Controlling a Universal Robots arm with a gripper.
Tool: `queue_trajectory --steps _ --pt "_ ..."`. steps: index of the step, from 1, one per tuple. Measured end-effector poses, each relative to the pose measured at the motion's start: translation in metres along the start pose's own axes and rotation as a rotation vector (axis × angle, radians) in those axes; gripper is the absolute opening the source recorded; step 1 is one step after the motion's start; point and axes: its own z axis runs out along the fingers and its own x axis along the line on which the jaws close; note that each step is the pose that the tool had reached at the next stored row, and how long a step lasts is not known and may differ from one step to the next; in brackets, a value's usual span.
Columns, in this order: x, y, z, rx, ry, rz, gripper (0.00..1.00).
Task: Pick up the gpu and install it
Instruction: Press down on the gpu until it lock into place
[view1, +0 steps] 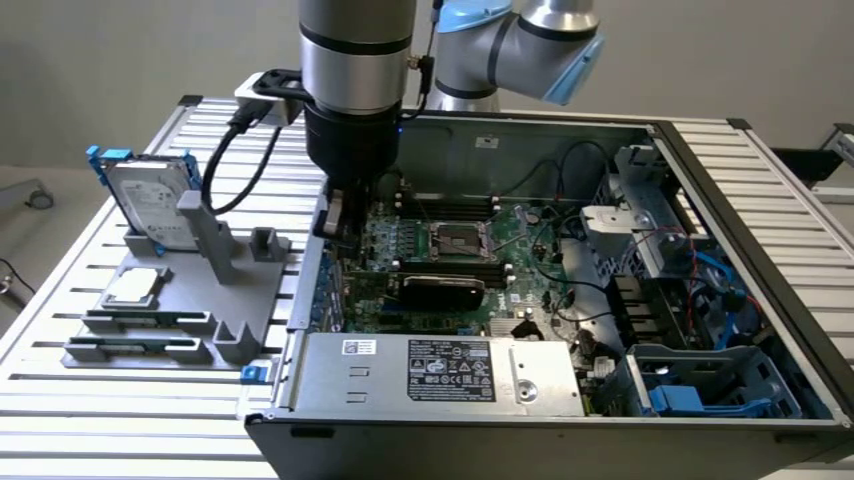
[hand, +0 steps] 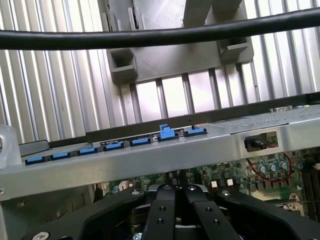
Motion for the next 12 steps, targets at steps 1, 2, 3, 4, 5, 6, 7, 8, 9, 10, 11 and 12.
queue_trajectory --steps 1,2,3,4,5,6,7,8,9,10,11,12 --pt "-0.0001 0.0 0.0002 -0.0002 -0.0006 0.006 0.11" --pt "-0.0002 0.0 0.0003 -0.0004 -0.0012 0.012 0.11" --pt "-0.0002 0.0 0.0003 -0.0007 -0.0016 0.019 0.11" --pt "-0.0003 0.0 0.0004 -0.001 -0.0022 0.025 0.11" --pt "-0.0003 0.0001 0.0005 -0.0012 -0.0028 0.032 0.11" --pt "-0.0004 0.0001 0.0006 -0.0016 -0.0035 0.039 0.11" --pt "-0.0005 0.0001 0.0007 -0.0018 -0.0042 0.046 0.11" --pt "-0.0006 0.0001 0.0008 -0.0021 -0.005 0.054 0.11" --pt "-0.0006 0.0001 0.0009 -0.0024 -0.0055 0.061 0.11" --pt "-0.0007 0.0001 0.0009 -0.0027 -0.0061 0.068 0.11" --pt "-0.0007 0.0001 0.001 -0.003 -0.0068 0.075 0.11" --pt "-0.0008 0.0002 0.001 -0.0033 -0.0074 0.082 0.11"
